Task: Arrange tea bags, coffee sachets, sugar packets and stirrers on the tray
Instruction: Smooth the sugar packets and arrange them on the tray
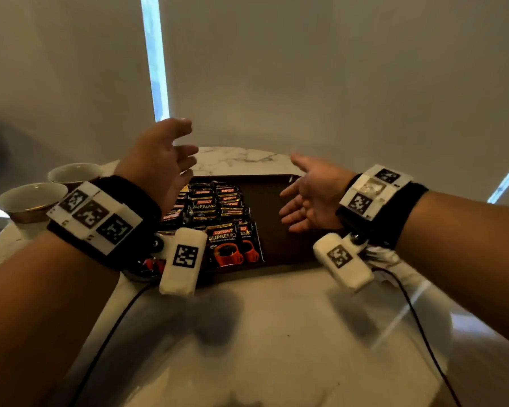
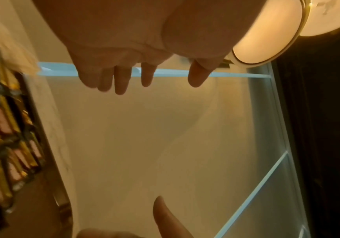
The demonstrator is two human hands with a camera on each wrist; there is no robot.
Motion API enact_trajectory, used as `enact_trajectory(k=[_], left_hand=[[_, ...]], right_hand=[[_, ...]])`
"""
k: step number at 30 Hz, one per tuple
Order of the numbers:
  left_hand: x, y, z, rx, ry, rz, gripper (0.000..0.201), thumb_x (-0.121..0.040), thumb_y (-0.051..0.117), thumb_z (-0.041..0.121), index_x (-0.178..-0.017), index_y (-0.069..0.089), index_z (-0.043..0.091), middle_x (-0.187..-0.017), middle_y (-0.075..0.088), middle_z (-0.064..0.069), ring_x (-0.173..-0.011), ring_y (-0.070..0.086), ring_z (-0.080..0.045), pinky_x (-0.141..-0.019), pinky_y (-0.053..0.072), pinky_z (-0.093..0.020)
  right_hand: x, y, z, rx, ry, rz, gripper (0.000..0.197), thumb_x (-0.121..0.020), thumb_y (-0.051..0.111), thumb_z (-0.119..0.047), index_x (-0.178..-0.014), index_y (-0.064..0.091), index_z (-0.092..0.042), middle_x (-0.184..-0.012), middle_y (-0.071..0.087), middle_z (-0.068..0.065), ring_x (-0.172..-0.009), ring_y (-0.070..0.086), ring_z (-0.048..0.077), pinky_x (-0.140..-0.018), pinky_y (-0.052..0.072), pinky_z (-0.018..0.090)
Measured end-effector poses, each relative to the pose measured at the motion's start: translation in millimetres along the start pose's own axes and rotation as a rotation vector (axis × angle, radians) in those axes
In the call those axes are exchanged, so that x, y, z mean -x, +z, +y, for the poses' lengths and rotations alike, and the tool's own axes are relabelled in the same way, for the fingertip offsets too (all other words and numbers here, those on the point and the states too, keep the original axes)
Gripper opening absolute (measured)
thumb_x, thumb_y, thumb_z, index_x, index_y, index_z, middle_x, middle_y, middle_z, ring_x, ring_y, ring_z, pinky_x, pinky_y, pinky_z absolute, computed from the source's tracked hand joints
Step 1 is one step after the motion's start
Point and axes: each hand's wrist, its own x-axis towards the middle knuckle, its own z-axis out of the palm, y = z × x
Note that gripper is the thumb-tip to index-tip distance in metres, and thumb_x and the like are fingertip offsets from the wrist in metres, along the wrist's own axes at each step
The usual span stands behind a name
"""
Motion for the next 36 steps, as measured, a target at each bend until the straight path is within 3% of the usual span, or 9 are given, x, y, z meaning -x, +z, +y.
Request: enact_trajectory(k=[2, 4, 7, 11, 15, 19, 22, 26, 36], left_hand=[[-4, 15, 6, -0.022, -0.013, -0.091, 0.039, -0.086, 0.056, 0.044, -0.115, 0.062, 0.018, -0.124, 0.063, -0.013, -0.122, 0.059, -0.033, -0.103, 0.045, -0.041], [-10, 28, 6, -0.020, -0.018, -0.161, 0.031, -0.096, 0.047, 0.040, -0.111, 0.063, 0.017, -0.116, 0.068, -0.010, -0.112, 0.067, -0.033, -0.096, 0.049, -0.043], [-13, 45, -5, 0.026, -0.028, -0.217, 0.031, -0.098, 0.045, 0.038, -0.113, 0.062, 0.017, -0.108, 0.071, -0.007, -0.092, 0.071, -0.025, -0.080, 0.052, -0.038], [-13, 49, -36, 0.069, -0.053, -0.242, 0.027, -0.100, 0.044, 0.034, -0.110, 0.060, 0.016, -0.096, 0.073, -0.006, -0.079, 0.068, -0.022, -0.066, 0.051, -0.032], [-11, 41, -49, 0.037, -0.066, -0.254, 0.029, -0.101, 0.042, 0.034, -0.112, 0.060, 0.014, -0.095, 0.072, -0.008, -0.077, 0.068, -0.024, -0.066, 0.049, -0.033], [-6, 43, -52, 0.035, -0.074, -0.260, 0.033, -0.102, 0.040, 0.036, -0.114, 0.060, 0.013, -0.096, 0.072, -0.009, -0.077, 0.068, -0.025, -0.065, 0.047, -0.034], [-3, 46, -53, 0.016, -0.081, -0.262, 0.031, -0.102, 0.041, 0.037, -0.113, 0.060, 0.014, -0.099, 0.072, -0.010, -0.076, 0.068, -0.024, -0.065, 0.047, -0.034], [-2, 44, -54, 0.010, -0.087, -0.276, 0.032, -0.101, 0.042, 0.039, -0.111, 0.062, 0.015, -0.103, 0.072, -0.011, -0.078, 0.070, -0.025, -0.065, 0.049, -0.035], [1, 49, -53, 0.011, -0.096, -0.265, 0.036, -0.103, 0.038, 0.040, -0.113, 0.060, 0.013, -0.098, 0.073, -0.010, -0.075, 0.068, -0.024, -0.064, 0.048, -0.034]], right_hand=[[12, -36, -7, 0.129, -0.070, 0.105, 0.056, -0.098, 0.042, -0.057, -0.111, 0.058, -0.005, -0.107, 0.059, 0.021, -0.099, 0.060, 0.033, -0.079, 0.047, 0.041], [24, -69, -8, 0.278, -0.145, 0.256, 0.029, -0.101, 0.049, -0.035, -0.091, 0.060, -0.010, -0.085, 0.057, 0.010, -0.072, 0.056, 0.022, -0.065, 0.044, 0.032], [42, -111, 3, 0.708, -0.199, 0.432, 0.009, -0.096, 0.058, -0.012, -0.094, 0.067, -0.013, -0.093, 0.068, 0.006, -0.083, 0.063, 0.020, -0.073, 0.054, 0.035], [59, -136, 30, 1.211, -0.100, 0.360, 0.027, -0.088, 0.061, -0.003, -0.097, 0.064, -0.028, -0.105, 0.066, -0.002, -0.100, 0.063, 0.019, -0.090, 0.053, 0.036], [66, -132, 55, 1.371, -0.058, 0.243, 0.050, -0.083, 0.067, -0.012, -0.125, 0.053, -0.035, -0.122, 0.054, -0.010, -0.104, 0.055, 0.008, -0.082, 0.049, 0.022], [60, -124, 69, 1.453, 0.036, 0.181, 0.074, -0.072, 0.073, -0.019, -0.132, 0.036, -0.040, -0.131, 0.043, -0.007, -0.104, 0.057, 0.013, -0.081, 0.058, 0.032], [55, -118, 72, 1.495, 0.043, 0.208, 0.074, -0.072, 0.074, -0.020, -0.131, 0.033, -0.036, -0.127, 0.046, -0.001, -0.094, 0.058, 0.014, -0.073, 0.058, 0.032], [51, -114, 73, 1.520, 0.067, 0.218, 0.065, -0.071, 0.075, -0.021, -0.120, 0.036, -0.038, -0.114, 0.051, -0.003, -0.094, 0.059, 0.017, -0.079, 0.060, 0.040], [61, -120, 84, 1.547, 0.028, 0.171, 0.054, -0.073, 0.073, -0.023, -0.114, 0.038, -0.032, -0.103, 0.053, -0.003, -0.089, 0.059, 0.017, -0.075, 0.061, 0.037]])
